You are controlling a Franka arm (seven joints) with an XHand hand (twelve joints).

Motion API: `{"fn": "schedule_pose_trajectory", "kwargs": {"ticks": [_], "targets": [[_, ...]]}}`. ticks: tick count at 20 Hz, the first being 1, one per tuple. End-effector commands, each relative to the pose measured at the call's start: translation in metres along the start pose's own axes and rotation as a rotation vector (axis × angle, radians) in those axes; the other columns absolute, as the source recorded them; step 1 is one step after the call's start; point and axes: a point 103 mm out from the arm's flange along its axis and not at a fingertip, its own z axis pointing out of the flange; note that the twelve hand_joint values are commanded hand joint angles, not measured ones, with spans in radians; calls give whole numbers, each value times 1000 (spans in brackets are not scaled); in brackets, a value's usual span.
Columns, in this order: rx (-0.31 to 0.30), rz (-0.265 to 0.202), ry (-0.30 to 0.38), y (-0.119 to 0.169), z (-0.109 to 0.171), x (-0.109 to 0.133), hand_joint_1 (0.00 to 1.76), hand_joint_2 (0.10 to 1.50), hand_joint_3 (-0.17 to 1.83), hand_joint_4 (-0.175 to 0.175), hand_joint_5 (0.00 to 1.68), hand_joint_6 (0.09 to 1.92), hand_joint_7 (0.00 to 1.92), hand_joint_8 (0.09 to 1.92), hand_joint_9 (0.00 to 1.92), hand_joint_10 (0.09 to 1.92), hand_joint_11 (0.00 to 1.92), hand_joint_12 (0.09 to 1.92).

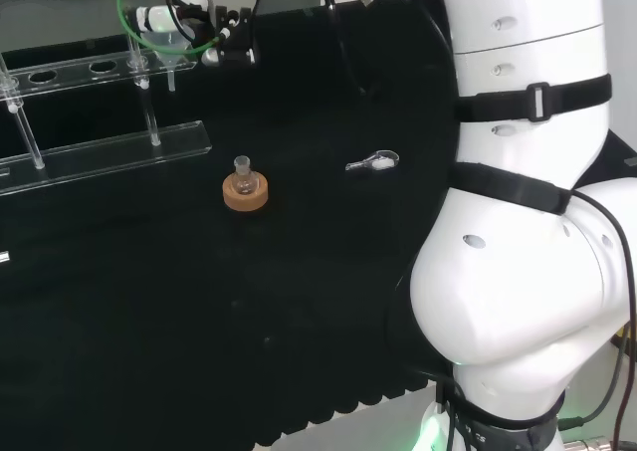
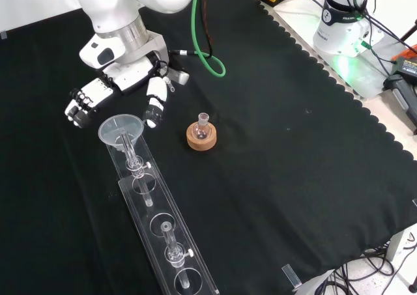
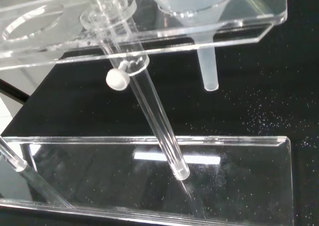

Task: Pick up the funnel from the transparent funnel stand.

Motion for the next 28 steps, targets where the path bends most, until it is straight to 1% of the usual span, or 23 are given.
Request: {"fn": "schedule_pose_trajectory", "kwargs": {"ticks": [1,2,5,6,9,11,12,13,14,16,18,19,21,22,23,24,25,26,28], "targets": [[7,27,-9,-5,7,1,97,851,84,63,0,87,0,87,0,87,0,312],[8,27,-7,-5,7,1,97,852,81,63,0,87,0,87,0,87,0,334],[41,23,-8,-1,14,8,98,856,73,63,0,87,0,87,0,87,0,422],[55,20,-12,1,15,11,98,857,70,63,0,87,0,87,0,87,0,487],[74,24,-25,5,19,16,101,860,59,64,0,87,0,87,0,87,0,743],[80,30,-32,6,21,15,104,860,52,65,0,87,0,87,0,87,0,860],[87,38,-43,8,23,15,105,860,49,65,0,87,0,87,0,87,0,911],[85,61,-63,9,24,16,107,860,47,65,0,87,0,87,0,87,0,967],[91,68,-81,10,25,17,109,859,43,65,0,87,0,87,0,87,0,1016],[132,82,-128,13,28,19,117,852,35,65,0,87,0,87,0,87,0,1146],[158,93,-151,14,30,20,123,845,28,65,0,87,0,87,0,87,0,1266],[167,95,-157,14,30,20,125,843,26,64,0,87,0,87,0,87,0,1320],[183,67,-156,13,28,15,126,839,21,62,0,87,0,87,0,87,0,1450],[188,73,-166,13,29,15,125,838,20,61,0,87,0,87,0,87,0,1513],[195,96,-180,13,29,14,124,838,19,59,0,87,0,87,1,87,44,1555],[198,118,-194,13,30,15,124,837,18,58,0,87,0,87,29,87,142,1566],[200,142,-210,14,31,16,124,837,16,57,0,87,0,87,92,87,285,1540],[199,157,-217,14,30,14,128,835,13,54,0,87,0,87,130,224,434,1491],[189,177,-226,14,29,12,138,831,9,51,0,87,0,87,185,665,682,1381]]}}
